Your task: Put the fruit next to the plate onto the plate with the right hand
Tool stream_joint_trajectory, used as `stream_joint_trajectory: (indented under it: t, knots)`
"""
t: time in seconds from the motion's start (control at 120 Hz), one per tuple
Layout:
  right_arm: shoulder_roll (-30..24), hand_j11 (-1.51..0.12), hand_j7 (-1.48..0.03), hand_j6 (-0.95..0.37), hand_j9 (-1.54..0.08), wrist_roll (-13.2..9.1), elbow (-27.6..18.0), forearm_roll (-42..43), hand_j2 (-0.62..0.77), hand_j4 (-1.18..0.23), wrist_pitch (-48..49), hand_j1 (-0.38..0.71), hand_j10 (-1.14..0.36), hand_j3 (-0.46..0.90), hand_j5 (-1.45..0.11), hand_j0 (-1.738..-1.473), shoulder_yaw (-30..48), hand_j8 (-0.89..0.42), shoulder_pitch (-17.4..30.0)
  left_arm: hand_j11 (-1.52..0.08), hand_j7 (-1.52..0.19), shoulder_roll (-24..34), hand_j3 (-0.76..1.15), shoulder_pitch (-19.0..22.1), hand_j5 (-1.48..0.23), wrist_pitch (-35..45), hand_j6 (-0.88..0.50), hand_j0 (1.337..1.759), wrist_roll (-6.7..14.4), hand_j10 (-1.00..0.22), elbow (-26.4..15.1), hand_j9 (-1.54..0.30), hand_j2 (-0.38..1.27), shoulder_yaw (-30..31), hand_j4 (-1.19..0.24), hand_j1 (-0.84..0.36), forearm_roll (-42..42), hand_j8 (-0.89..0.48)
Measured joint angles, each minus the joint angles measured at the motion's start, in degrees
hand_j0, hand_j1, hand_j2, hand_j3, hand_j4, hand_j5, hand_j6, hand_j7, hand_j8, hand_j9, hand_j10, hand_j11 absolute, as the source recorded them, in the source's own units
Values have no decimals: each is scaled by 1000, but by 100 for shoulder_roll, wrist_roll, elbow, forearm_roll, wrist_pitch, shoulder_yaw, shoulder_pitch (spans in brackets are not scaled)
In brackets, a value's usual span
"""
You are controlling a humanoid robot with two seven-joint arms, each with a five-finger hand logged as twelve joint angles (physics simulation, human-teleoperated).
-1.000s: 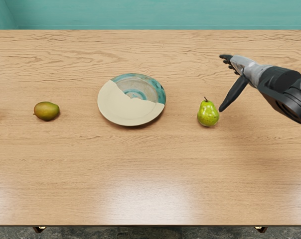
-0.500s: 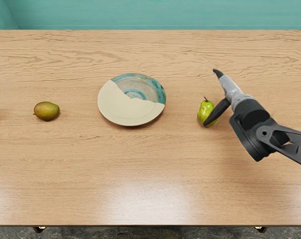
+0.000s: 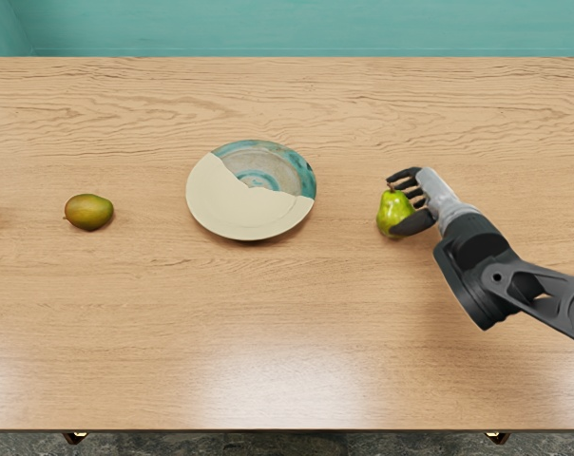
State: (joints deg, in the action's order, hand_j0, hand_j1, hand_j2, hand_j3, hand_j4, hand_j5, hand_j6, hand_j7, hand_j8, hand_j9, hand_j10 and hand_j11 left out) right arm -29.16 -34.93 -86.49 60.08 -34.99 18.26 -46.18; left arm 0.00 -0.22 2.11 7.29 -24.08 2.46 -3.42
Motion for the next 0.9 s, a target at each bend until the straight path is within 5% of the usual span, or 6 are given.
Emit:
stream_joint_trajectory:
  t: [0.175, 0.392, 0.583, 0.9]
  knots:
    - [51, -592, -602, -346, -590, -6, 13, 151, 185, -413, 19, 309, -477, -2, -565, -1656, 16, -377, 73, 0, 0, 0, 0, 0, 0, 0, 1, 1658, 0, 0, 0, 0, 0, -2, 0, 349, 1, 1]
    - [186, -625, -636, -344, -619, -7, 187, 224, 356, -432, 24, 324, -495, -2, -576, -1649, 20, -375, 76, 0, 0, 0, 0, 5, 0, 0, 1, 1658, -1, 0, 0, 0, 0, -6, 1, 349, 2, 1]
    - [421, -653, -654, -358, -650, -10, 488, 172, 136, -428, 20, 206, -518, -1, -605, -1648, 13, -389, 33, 0, 0, 0, 0, 1, 0, 0, 1, 1658, 0, 0, 0, 0, 0, -4, 1, 349, 2, 1]
    - [655, -710, -719, -440, -719, -15, 635, -30, 214, -513, -2, 148, -555, 0, -707, -1653, 71, -436, -533, 0, 0, 0, 0, 4, 0, 0, 1, 1658, 0, 0, 0, 0, 0, 0, 0, 349, 0, 1]
